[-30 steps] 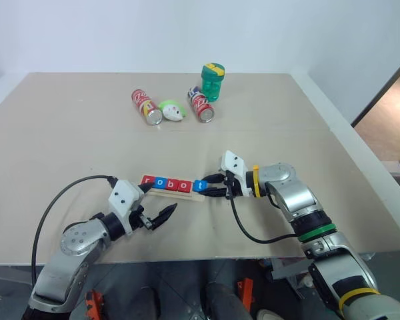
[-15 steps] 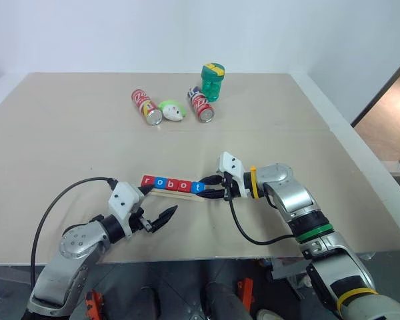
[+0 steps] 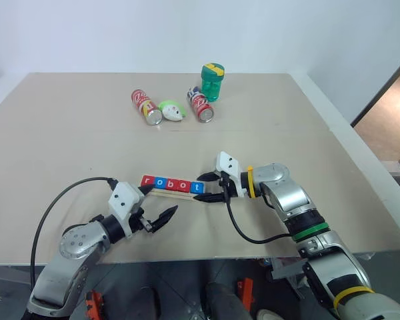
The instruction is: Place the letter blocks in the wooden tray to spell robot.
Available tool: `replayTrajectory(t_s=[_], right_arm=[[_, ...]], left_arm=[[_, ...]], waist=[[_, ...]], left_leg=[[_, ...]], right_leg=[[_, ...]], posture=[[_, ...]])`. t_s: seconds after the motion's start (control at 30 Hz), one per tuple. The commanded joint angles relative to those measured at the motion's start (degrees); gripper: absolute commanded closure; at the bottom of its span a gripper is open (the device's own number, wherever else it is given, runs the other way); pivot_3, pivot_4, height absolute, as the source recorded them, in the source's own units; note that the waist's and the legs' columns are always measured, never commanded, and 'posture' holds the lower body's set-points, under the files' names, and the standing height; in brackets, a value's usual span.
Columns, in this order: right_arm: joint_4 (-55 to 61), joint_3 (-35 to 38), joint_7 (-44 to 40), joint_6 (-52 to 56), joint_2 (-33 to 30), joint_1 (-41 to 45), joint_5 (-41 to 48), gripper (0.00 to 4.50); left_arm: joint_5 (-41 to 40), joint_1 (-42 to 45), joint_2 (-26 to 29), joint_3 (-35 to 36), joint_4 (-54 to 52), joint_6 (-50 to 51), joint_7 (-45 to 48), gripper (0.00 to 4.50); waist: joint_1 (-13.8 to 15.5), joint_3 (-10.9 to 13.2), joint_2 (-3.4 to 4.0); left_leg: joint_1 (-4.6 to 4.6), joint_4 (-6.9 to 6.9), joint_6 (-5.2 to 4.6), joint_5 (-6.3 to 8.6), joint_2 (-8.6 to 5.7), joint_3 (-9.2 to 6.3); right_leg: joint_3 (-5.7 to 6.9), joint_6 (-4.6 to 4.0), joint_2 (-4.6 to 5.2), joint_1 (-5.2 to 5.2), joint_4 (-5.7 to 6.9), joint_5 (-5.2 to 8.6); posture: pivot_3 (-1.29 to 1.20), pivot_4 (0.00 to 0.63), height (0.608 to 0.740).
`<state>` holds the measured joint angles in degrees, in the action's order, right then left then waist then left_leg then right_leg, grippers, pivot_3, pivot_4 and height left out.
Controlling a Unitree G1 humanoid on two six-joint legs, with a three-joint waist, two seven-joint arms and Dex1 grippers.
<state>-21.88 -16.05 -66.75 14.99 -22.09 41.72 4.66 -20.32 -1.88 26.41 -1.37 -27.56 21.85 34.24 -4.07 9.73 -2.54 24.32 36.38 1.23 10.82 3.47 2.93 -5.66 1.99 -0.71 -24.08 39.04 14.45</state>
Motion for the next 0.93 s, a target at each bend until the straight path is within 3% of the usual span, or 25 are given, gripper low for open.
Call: replayTrajectory(t_s=[0.03, 0.27, 0.33, 0.37, 0.4, 0.43, 0.5, 0.53, 0.67, 0.77, 0.93], right_arm=[[3.29, 2.14, 1.01, 0.85, 0.04, 1.76, 1.71, 0.05], [13.15, 11.21, 11.56, 10.51, 0.83, -0.81, 7.44, 0.05], [18.44, 12.84, 15.63, 13.06, 0.97, -4.99, 7.93, 0.59], [21.74, 13.39, 17.92, 13.89, 1.39, -8.19, 7.83, 0.64], [24.31, 13.72, 19.63, 14.75, 1.67, -10.48, 7.88, 1.32], [27.24, 14.56, 22.09, 16.47, 2.11, -13.42, 8.17, 1.46], [30.57, 17.36, 26.64, 18.65, 2.48, -17.50, 8.70, 2.24], [31.42, 19.46, 27.63, 19.86, 2.49, -18.75, 10.31, 2.24], [31.29, 24.67, 22.89, 17.84, -4.82, -21.90, 13.34, 1.17], [30.49, 25.54, 17.86, 16.16, -10.44, -22.74, 15.19, 0.04], [28.49, 26.27, 9.41, 14.56, -16.69, -22.73, 18.94, 0.01]], left_arm=[[-0.05, 0.08, 0.84, 0.47, -1.34, -0.11, 0.32, 0.00], [-4.47, -0.57, 2.22, 2.45, -2.72, 0.82, 3.28, 0.00], [-6.53, -1.43, 3.01, 3.34, -3.34, 1.96, 4.54, 0.00], [-7.55, -1.85, 3.24, 4.01, -3.46, 2.57, 4.86, 0.00], [-8.32, -2.20, 3.44, 4.49, -3.59, 2.96, 5.02, 0.00], [-8.89, -2.15, 3.23, 5.72, -3.24, 3.29, 4.18, 0.00], [-9.20, -1.60, 3.11, 8.83, -1.65, 3.76, 1.93, 0.00], [-9.07, -1.16, 3.26, 10.59, -0.41, 3.91, 0.80, 0.00], [-7.76, 0.47, 7.64, 17.87, 8.92, 1.98, 1.69, 0.00], [-6.13, 1.24, 11.07, 19.75, 14.78, -0.42, 3.86, 0.00], [-2.71, 4.22, 15.63, 21.34, 23.88, -7.25, 7.49, 0.00]], waist=[[0.00, 0.00, 0.00], [0.02, 0.00, 0.00], [0.01, -0.01, -0.01], [0.00, -0.02, -0.03], [0.07, -0.07, -0.11], [0.08, -0.06, -0.10], [0.08, -0.04, -0.07], [0.08, -0.03, -0.05], [-0.01, -0.03, -0.05], [-0.09, -0.03, -0.06], [-0.22, -0.02, -0.08]], left_leg=[[0.00, 0.00, 0.00, 0.00, 0.00, 0.00], [0.05, -0.01, 0.00, 0.00, 0.01, -0.01], [0.07, -0.01, 0.01, 0.00, 0.01, -0.01], [0.07, -0.02, 0.01, 0.00, 0.01, -0.01], [0.08, -0.05, 0.02, 0.02, 0.00, -0.02], [0.09, -0.09, 0.05, 0.04, 0.01, -0.07], [0.14, -0.13, 0.06, 0.05, 0.02, -0.06], [0.16, -0.11, 0.06, 0.05, 0.02, -0.06], [0.14, -0.01, 0.04, 0.01, 0.00, 0.02], [0.08, -0.01, -0.02, -0.04, -0.04, 0.04], [0.02, -0.06, -0.01, -0.03, 0.04, 0.04]], right_leg=[[0.00, 0.00, 0.00, 0.00, 0.00, 0.00], [0.00, -0.01, 0.00, -0.05, 0.01, 0.00], [0.00, -0.01, 0.01, -0.06, 0.01, 0.01], [0.00, -0.02, 0.00, -0.06, 0.01, 0.01], [0.00, -0.03, 0.01, -0.07, 0.00, 0.05], [0.04, -0.06, 0.00, -0.08, 0.00, 0.12], [0.02, 0.14, 0.01, -0.16, 0.01, 0.26], [0.01, 0.15, 0.01, -0.18, 0.02, 0.26], [-0.03, 0.18, 0.02, -0.18, 0.02, 0.11], [-0.02, -0.07, 0.04, -0.14, 0.00, 0.22], [0.03, -0.13, 0.00, -0.13, 0.00, 0.23]], posture=[[0.00, 0.150, 0.739], [0.00, 0.150, 0.739], [0.00, 0.150, 0.739], [0.00, 0.150, 0.739], [0.00, 0.150, 0.739], [0.00, 0.150, 0.739], [0.00, 0.150, 0.739], [0.00, 0.150, 0.739], [0.00, 0.150, 0.739], [0.00, 0.150, 0.739], [0.00, 0.150, 0.739]])
